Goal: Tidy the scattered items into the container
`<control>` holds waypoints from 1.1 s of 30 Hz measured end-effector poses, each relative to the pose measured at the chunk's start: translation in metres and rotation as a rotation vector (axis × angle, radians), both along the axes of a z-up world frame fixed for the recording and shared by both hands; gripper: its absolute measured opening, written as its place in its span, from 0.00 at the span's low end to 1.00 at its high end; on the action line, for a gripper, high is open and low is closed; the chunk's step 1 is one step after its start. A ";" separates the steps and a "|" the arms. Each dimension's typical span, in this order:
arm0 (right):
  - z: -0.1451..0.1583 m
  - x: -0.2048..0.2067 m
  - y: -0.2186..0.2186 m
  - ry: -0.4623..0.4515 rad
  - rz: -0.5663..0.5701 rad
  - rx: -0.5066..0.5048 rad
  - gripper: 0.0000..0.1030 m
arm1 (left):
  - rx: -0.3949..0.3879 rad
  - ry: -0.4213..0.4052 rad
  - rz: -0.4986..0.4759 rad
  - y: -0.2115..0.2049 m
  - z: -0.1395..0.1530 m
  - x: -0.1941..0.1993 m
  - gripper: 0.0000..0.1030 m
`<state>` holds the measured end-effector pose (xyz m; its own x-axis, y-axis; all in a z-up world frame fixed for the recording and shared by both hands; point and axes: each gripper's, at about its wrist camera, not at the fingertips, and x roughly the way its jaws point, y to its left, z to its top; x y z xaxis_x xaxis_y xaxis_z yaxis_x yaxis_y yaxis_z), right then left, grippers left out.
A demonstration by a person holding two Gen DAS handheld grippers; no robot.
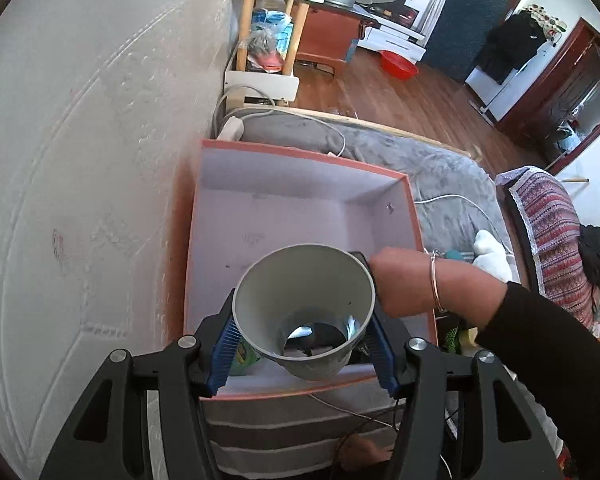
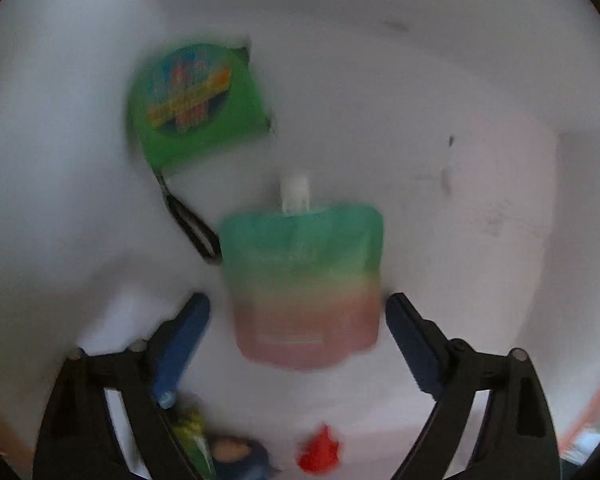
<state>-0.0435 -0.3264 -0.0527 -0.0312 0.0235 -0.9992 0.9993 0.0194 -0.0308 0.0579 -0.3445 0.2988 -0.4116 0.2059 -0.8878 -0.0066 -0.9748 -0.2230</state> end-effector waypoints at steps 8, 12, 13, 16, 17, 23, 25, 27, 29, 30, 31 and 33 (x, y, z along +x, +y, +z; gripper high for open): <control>0.032 -0.011 0.043 -0.081 -0.247 -0.091 0.46 | -0.041 0.004 -0.024 0.016 0.007 0.012 0.54; 0.101 0.008 0.091 -0.088 -0.418 -0.276 0.46 | -0.065 0.014 -0.091 0.047 0.020 0.026 0.54; 0.128 0.015 0.110 -0.081 -0.454 -0.334 0.46 | -0.071 0.020 -0.113 0.057 0.023 0.028 0.54; 0.208 0.039 0.190 -0.032 -0.615 -0.445 0.46 | -0.076 0.046 -0.217 0.115 0.038 0.034 0.54; 0.229 0.050 0.226 -0.008 -0.676 -0.467 0.47 | -0.076 0.053 -0.246 0.133 0.041 0.035 0.54; 0.298 0.097 0.351 0.243 -0.920 -0.510 0.99 | -0.079 0.067 -0.310 0.239 0.054 0.024 0.77; 0.312 0.107 0.382 0.262 -1.013 -0.541 0.99 | -0.109 0.077 -0.299 0.255 0.060 0.027 0.79; 0.315 0.113 0.405 0.248 -1.082 -0.598 0.99 | -0.091 0.082 -0.303 0.261 0.065 0.033 0.79; 0.316 0.122 0.425 0.236 -1.115 -0.643 0.99 | -0.093 0.105 -0.298 0.263 0.071 0.042 0.80; 0.313 0.127 0.432 0.247 -1.130 -0.658 0.99 | -0.117 0.126 -0.291 0.265 0.073 0.048 0.81; 0.311 0.129 0.437 0.269 -1.148 -0.662 0.99 | -0.167 0.158 -0.275 0.270 0.074 0.056 0.82; 0.302 0.143 0.440 0.332 -1.208 -0.636 0.99 | -0.269 0.214 -0.234 0.280 0.074 0.070 0.84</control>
<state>0.0993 0.1135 0.2492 -0.5505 -0.2420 -0.7990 0.3332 -0.9412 0.0554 0.1282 -0.0648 0.3726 -0.5624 0.0879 -0.8222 -0.2533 -0.9648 0.0701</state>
